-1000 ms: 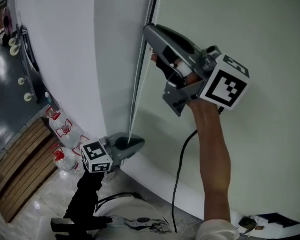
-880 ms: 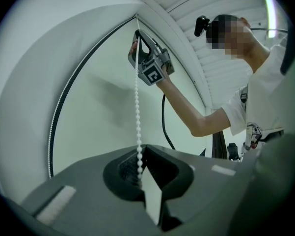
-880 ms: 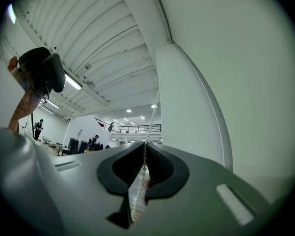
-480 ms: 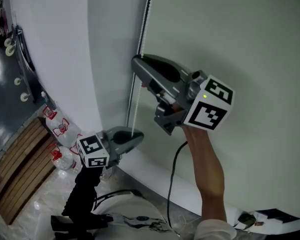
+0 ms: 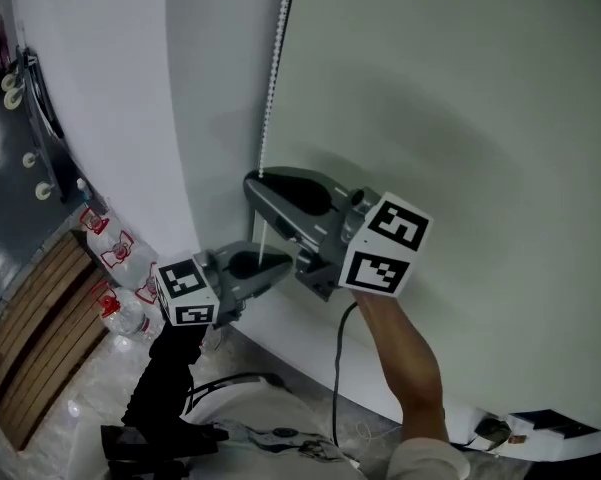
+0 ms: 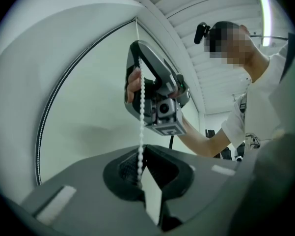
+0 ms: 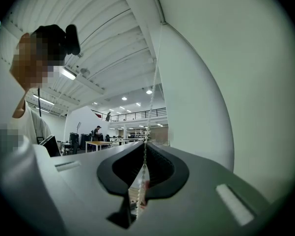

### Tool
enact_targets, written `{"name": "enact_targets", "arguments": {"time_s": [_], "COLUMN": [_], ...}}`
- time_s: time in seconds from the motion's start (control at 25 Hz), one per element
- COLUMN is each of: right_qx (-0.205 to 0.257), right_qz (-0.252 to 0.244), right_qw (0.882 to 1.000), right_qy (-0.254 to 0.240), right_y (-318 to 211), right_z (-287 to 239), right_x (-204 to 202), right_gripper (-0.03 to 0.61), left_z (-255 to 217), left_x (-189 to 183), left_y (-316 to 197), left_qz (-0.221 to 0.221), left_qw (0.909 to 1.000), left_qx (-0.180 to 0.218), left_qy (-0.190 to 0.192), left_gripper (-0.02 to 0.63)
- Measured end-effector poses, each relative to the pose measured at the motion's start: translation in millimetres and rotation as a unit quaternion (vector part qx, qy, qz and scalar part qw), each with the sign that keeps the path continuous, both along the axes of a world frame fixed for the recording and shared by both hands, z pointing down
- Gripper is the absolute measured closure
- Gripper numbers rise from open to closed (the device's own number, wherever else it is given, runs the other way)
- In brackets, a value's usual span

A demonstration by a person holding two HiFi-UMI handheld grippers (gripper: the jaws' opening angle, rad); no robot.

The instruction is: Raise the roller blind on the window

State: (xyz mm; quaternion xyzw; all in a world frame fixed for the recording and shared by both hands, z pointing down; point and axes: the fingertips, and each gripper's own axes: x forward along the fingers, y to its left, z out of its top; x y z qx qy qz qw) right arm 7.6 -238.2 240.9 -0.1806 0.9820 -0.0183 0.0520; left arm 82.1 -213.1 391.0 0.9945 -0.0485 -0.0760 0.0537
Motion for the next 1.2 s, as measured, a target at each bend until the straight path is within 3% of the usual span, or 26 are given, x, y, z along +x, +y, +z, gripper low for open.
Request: {"name": "enact_targets", "arguments": {"time_s": [0.24,0.48,0.6,0.8,1.2], "right_qx": [-0.036,-0.038,-0.031,-0.011,0.055], "right_qz": [0.0,0.019,0.021,0.016,0.016], "right_qw": [0.999,0.999,0.999,1.0,0.997], "right_qy": [0.029,0.006,0.016,-0.014,-0.052], "right_y": [7,2,-4,-16,-51], "right_z": [46,45,42,-11,-142], "right_x": [3,13,14,14,1], "right_gripper": [0.565,0.56,0.456,0.422,0.437], "left_z": [-8,-9,-7,-4,8], "left_x": [2,3,6,5,1], "left_y": [-1,3,5,10,11], "left_qz": [0.002,0.01,0.014,0.019,0.017], "left_qw": [1.0,0.9999,0.9998,0.9998,0.9998], "left_qx": [0.004,0.003,0.004,0.0,-0.01], "left_qy": [0.007,0.013,0.011,0.011,0.007], "left_gripper": [0.615,0.615,0.615,0.615,0.615]}}
